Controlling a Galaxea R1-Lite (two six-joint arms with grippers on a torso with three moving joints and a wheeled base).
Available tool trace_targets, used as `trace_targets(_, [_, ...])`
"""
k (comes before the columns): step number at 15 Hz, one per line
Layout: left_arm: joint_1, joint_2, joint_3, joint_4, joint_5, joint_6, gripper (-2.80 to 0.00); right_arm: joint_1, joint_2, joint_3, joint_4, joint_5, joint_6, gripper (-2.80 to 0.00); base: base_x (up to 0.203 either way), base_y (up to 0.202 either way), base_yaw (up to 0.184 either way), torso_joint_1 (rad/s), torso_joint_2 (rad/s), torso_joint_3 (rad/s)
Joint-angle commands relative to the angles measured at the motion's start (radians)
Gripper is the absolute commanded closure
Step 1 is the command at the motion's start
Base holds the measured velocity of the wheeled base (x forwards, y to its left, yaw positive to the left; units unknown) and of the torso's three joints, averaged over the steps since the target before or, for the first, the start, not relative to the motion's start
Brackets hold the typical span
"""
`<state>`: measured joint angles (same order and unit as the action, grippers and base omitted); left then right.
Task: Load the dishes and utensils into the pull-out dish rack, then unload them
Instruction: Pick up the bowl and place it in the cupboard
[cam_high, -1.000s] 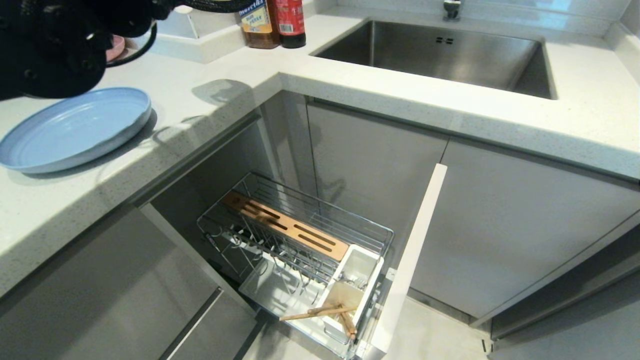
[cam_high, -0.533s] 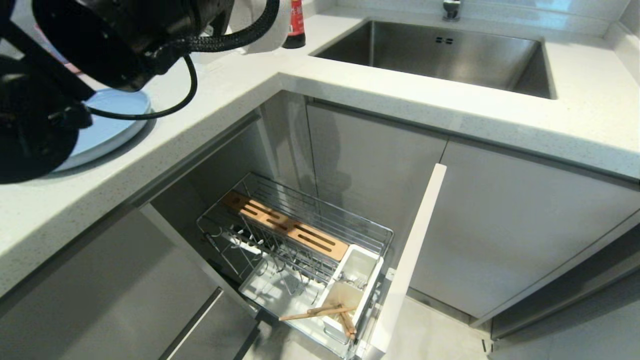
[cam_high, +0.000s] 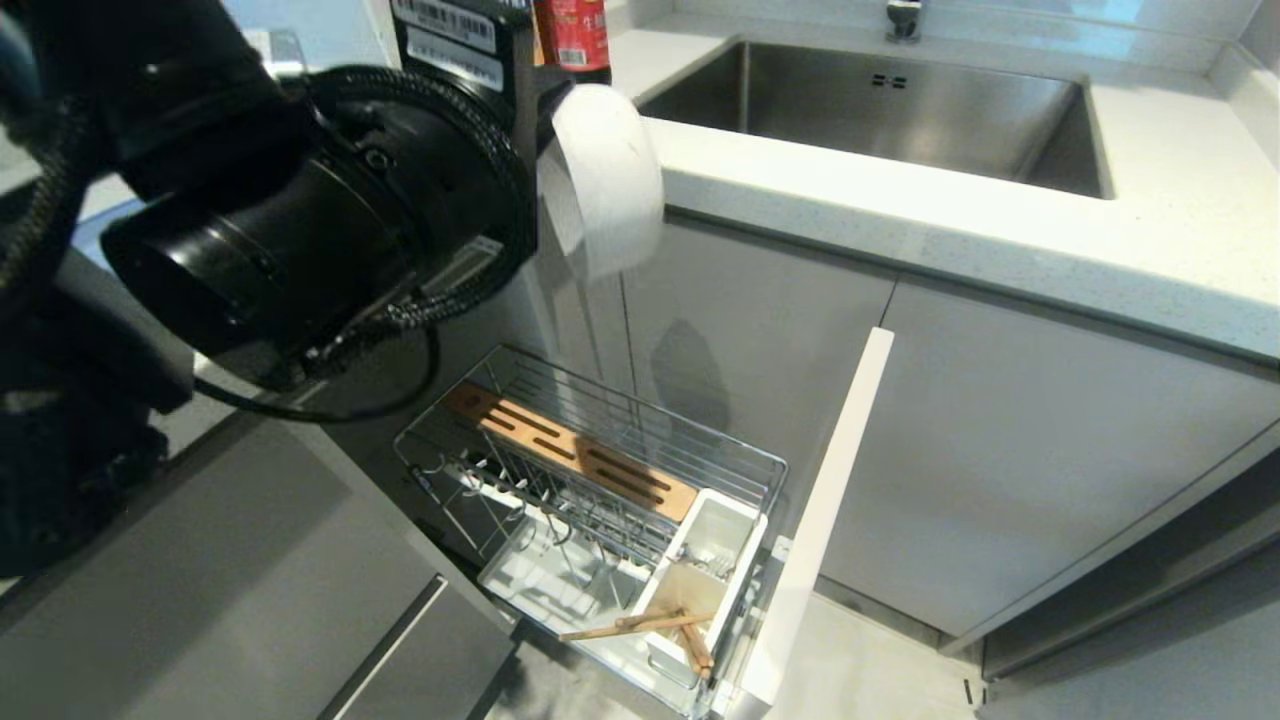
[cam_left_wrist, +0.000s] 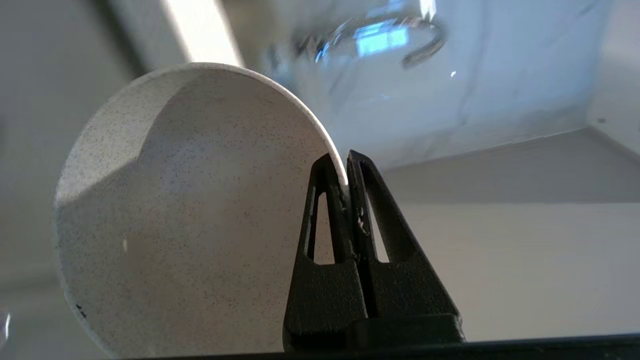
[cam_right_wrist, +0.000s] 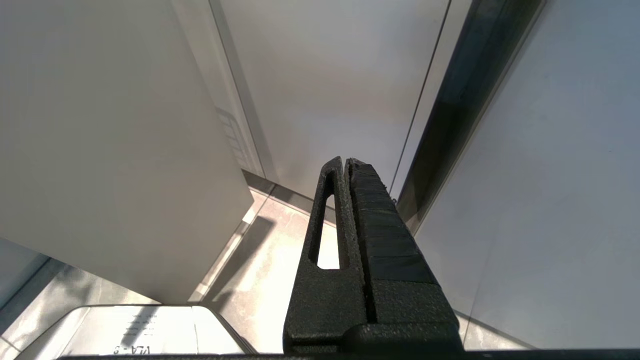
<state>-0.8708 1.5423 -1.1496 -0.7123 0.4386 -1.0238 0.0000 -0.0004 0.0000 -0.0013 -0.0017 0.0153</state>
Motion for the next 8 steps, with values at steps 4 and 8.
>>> trace_targets(4, [-0.099,0.016,0.123,-0.005,0.118,-0.103,0.00,0.000,0.000,0.000,0.000,0.000,0.000,0.00,0.000,0.000,0.000,0.000,0.00,0.000])
trace_targets(8, [-0.121,0.131,0.137,-0.009,0.266,-0.122,0.00,0.000,0.000,0.000,0.000,0.000,0.000,0.00,0.000,0.000,0.000,0.000,0.00,0.000])
